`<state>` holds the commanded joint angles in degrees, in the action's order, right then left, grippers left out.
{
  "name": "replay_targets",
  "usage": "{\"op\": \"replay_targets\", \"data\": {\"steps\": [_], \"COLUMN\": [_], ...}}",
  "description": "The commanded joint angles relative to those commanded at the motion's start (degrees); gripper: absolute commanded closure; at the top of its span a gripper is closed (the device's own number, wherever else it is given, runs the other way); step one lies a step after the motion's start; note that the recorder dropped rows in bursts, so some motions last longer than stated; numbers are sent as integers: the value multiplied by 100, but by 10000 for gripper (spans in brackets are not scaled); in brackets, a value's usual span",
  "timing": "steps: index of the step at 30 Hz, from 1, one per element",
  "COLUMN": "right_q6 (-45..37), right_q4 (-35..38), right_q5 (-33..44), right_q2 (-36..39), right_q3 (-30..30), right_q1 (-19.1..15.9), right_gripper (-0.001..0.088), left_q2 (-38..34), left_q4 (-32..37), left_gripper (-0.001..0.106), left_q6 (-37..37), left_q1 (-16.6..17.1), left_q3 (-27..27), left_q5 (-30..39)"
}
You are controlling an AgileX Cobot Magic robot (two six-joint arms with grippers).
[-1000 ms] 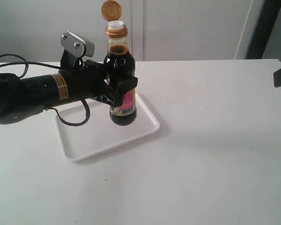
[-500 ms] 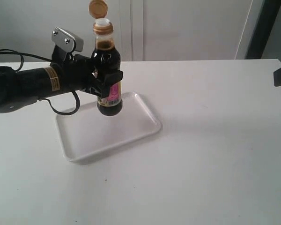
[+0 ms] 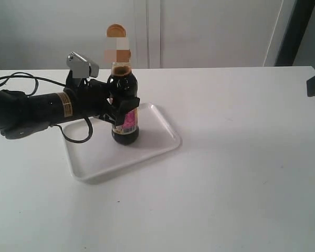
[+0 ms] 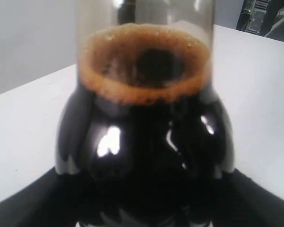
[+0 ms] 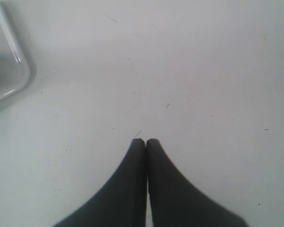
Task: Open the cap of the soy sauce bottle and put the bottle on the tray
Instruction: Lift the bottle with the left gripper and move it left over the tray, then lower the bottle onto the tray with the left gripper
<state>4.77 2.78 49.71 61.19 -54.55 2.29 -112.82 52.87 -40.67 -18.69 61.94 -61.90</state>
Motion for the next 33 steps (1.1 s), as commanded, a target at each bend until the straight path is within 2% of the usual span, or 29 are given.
{"op": "replay_targets", "data": {"steps": [10, 22, 33], "right_q6": [0, 0, 0], "right_q4": [0, 10, 10], "right_q5": [0, -11, -11], "right_q2": [0, 0, 0], "right_q3": [0, 0, 0], "right_q1": [0, 0, 0], "right_gripper": [868, 868, 868], "left_q2": [0, 36, 36], "left_q4": [-10, -77, 457], "left_gripper": [1053, 1053, 1053], "left_q6": [68, -40, -288], "left_q1": [37, 203, 203], "left_q3": [0, 0, 0], "left_q5": [248, 204, 204]}}
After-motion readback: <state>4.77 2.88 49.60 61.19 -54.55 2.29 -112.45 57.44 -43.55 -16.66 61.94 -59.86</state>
